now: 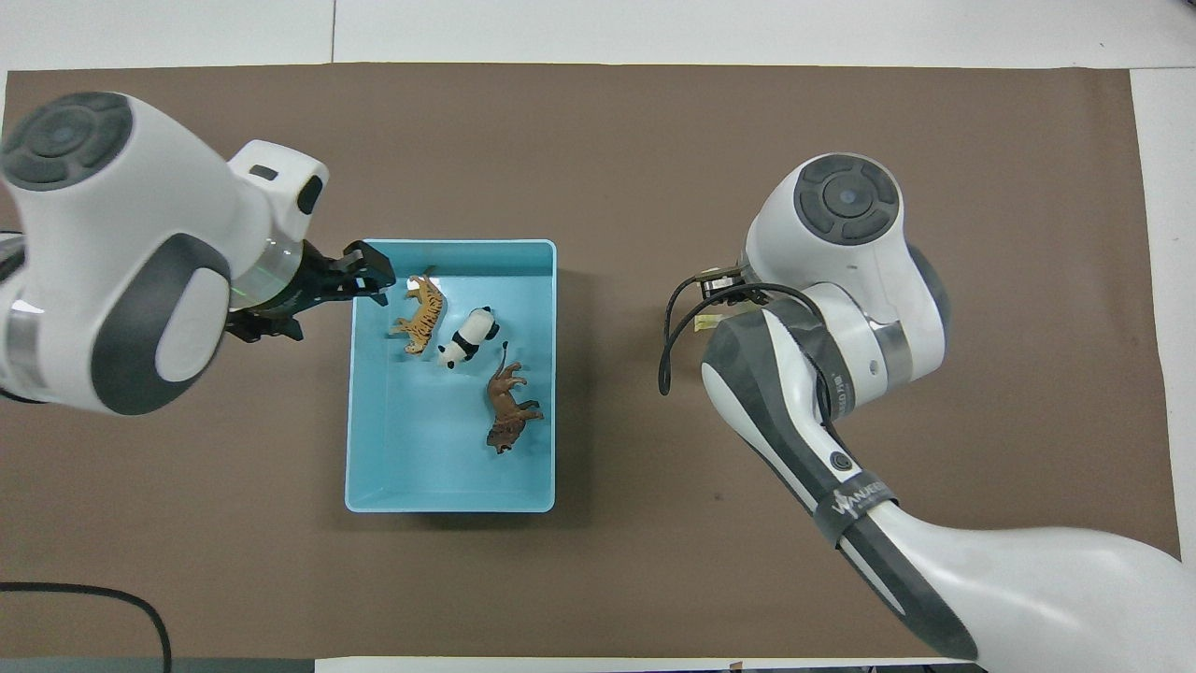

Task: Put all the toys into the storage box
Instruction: 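Carry the cream llama over the box with the right gripper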

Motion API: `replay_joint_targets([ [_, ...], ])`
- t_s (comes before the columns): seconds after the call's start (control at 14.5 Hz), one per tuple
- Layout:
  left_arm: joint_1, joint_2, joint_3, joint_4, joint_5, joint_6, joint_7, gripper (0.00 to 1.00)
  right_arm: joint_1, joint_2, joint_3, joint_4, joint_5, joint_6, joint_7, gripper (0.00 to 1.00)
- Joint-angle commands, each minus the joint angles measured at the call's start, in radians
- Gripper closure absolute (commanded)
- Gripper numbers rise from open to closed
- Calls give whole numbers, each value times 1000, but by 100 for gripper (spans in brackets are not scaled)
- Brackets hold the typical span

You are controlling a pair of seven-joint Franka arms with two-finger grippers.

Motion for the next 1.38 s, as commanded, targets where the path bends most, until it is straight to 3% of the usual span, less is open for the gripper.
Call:
replay_joint_targets([
  [0.0, 91, -108, -5, -7, 54, -132, 250, 0, 2, -52, 30, 192, 30, -257, 46, 100],
  [0.14, 154, -114, -15, 39, 82, -233, 407, 0, 78, -18, 65, 382, 107, -397, 269, 100],
  [0.21, 195, -135, -20, 24, 80, -231, 473, 0, 124, 6, 65, 427, 142, -384, 387, 100],
  [0.34, 210, -134, -23, 5, 80, -194, 523, 0, 215, 20, 65, 420, 247, -173, 501, 100],
  [0.55, 211, -88, -26, 45, 82, -206, 524, 0, 309, 126, 61, 394, 238, 37, 534, 100],
  [0.69, 211, -62, -48, 73, 88, -208, 527, 0, 356, 219, 61, 388, 177, 125, 534, 100],
  [0.83, 211, -60, -48, 76, 80, -202, 529, 0, 353, 248, 61, 377, 156, 181, 535, 100],
  [0.9, 211, -66, -48, 74, 83, -211, 529, 0, 352, 246, 61, 377, 156, 179, 547, 1],
  [1.1, 207, -71, -46, 51, 83, -194, 521, 0, 359, 248, 61, 391, 164, 156, 659, 0],
  [1.31, 207, -77, -39, 59, 83, -194, 520, 0, 340, 211, 52, 452, 150, 2, 684, 0],
])
